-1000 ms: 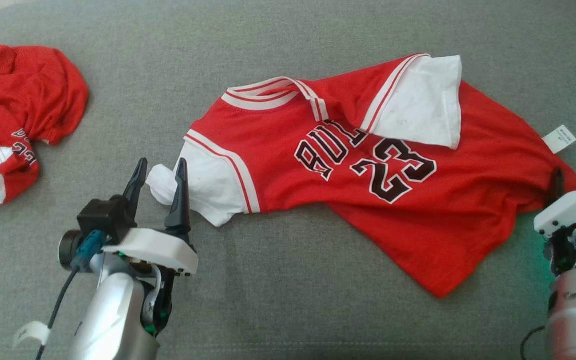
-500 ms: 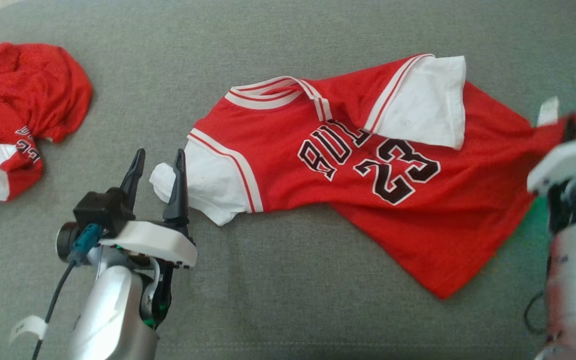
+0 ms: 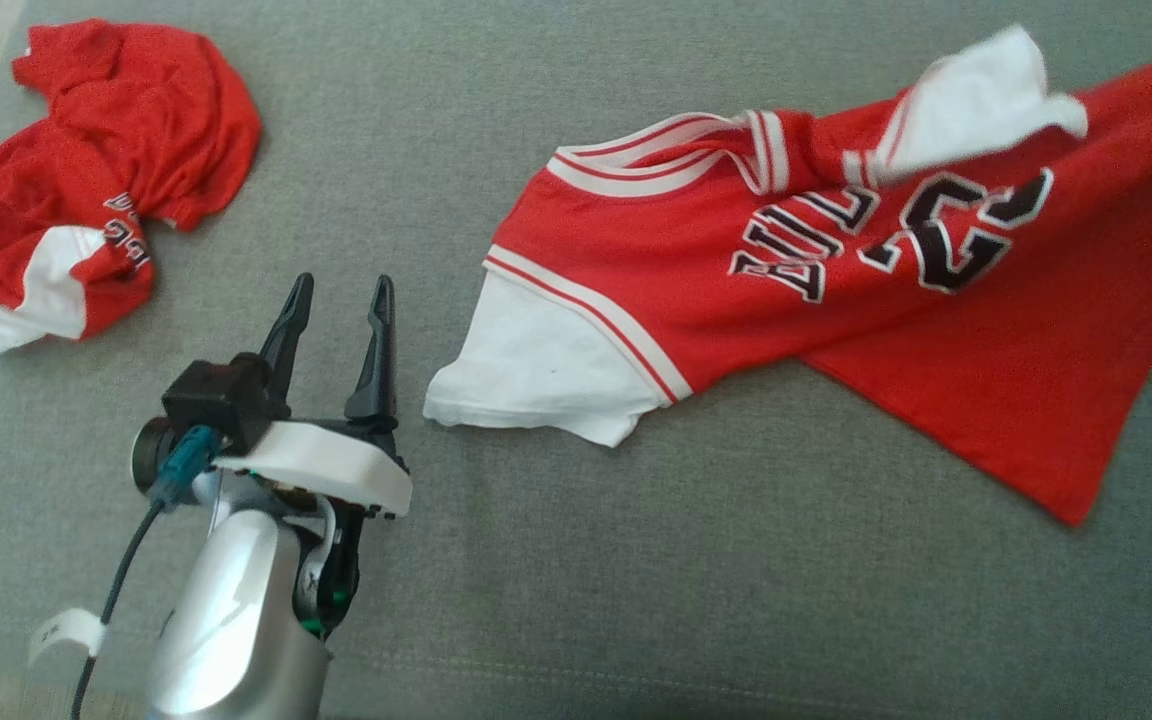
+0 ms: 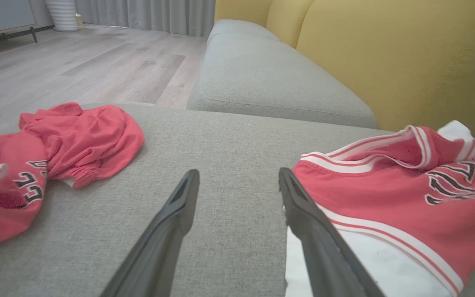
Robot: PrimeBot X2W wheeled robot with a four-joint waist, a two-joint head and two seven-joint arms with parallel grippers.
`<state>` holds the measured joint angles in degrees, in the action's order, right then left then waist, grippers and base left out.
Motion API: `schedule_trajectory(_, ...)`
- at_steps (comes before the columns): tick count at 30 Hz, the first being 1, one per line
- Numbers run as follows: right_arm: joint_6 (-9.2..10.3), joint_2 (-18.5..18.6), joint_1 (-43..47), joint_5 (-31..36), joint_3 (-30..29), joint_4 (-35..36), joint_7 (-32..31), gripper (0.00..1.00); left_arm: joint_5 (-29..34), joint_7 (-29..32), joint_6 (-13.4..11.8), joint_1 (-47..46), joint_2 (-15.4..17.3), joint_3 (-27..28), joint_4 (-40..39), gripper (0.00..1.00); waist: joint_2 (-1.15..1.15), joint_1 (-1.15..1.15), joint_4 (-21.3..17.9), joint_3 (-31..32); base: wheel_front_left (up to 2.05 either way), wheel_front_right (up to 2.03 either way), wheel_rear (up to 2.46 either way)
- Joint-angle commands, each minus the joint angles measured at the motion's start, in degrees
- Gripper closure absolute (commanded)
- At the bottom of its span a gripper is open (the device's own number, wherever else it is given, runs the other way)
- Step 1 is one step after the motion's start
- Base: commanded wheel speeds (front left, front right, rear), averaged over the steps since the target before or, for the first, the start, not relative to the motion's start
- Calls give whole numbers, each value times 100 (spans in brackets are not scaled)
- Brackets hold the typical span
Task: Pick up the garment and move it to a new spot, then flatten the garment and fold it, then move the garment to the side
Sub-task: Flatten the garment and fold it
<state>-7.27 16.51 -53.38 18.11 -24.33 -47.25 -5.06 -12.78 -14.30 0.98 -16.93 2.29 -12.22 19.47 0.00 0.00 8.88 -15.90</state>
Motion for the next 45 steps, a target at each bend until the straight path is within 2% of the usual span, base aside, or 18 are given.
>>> schedule_trajectory(1,-22,43,-148,48,119,128,23,0,-40,-70,-21,-189,61,160,-161,0,0,0,39,-20,0,0,0)
schedule_trajectory(6,-22,-154,4,11,21,-228,370,0,-103,-70,-97,-126,60,127,-127,0,0,0,8,121,0,0,0)
schedule_trajectory(10,-22,-599,448,-298,119,-414,972,0,-94,-70,-123,0,60,246,-101,0,0,0,-277,457,0,0,0)
schedule_trajectory(16,-22,-1108,1278,-917,547,-236,1608,0,-178,-70,-124,263,59,344,-74,0,0,0,-694,974,0,0,0)
schedule_trajectory(20,-22,-1285,2013,-1492,913,268,1793,0,-300,-70,-168,474,59,305,-43,0,0,0,-916,1287,0,0,0)
schedule_trajectory(25,-22,-1355,3172,-2162,1346,1237,1865,0,-459,-70,-230,730,59,186,57,0,0,0,-1090,1564,0,0,0)
schedule_trajectory(28,-22,-1360,3813,-2699,1615,1817,1849,0,-498,-70,-272,853,59,105,224,0,0,0,-1156,1619,0,0,0)
schedule_trajectory(31,-22,-1361,4264,-2952,1825,2332,1767,0,-497,-70,-312,899,59,84,435,0,0,0,-1242,1617,0,0,0)
schedule_trajectory(37,-22,-1362,4582,-3065,1948,2927,1509,0,-415,-70,-368,804,97,107,775,0,0,0,-1347,1555,0,0,0)
schedule_trajectory(45,-22,-1362,4709,-3179,2013,3438,1292,0,-19,202,-692,267,430,-4,1631,0,0,0,-1499,1296,0,0,0)
